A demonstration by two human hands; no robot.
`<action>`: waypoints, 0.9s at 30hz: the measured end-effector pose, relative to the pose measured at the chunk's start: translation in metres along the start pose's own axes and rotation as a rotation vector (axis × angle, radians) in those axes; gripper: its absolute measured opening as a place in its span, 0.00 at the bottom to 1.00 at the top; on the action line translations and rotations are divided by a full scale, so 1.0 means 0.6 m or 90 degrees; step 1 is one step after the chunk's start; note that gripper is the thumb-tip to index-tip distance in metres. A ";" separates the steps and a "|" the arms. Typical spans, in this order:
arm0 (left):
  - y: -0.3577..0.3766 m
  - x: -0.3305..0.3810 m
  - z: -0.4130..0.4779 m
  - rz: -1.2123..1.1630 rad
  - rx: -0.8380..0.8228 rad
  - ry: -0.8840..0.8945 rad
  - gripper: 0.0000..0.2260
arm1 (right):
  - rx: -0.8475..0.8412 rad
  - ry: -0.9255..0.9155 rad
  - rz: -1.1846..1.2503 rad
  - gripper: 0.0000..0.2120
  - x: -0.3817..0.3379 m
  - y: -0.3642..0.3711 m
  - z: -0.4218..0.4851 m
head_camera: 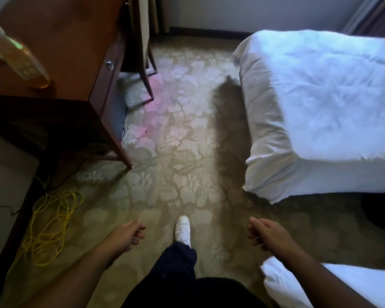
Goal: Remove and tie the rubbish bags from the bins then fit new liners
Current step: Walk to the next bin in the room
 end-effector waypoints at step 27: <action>-0.002 0.700 0.493 0.073 0.027 0.020 0.16 | -0.015 0.067 -0.029 0.17 -0.445 -0.347 0.574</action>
Point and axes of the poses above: each hand's wrist, its own z-axis towards the middle knuckle, its own y-axis out of the palm, x = y × z, the point moved 2 cm from there along z, towards the middle knuckle, and after that the axes turned 3 degrees about y, right-handed, at the moved point
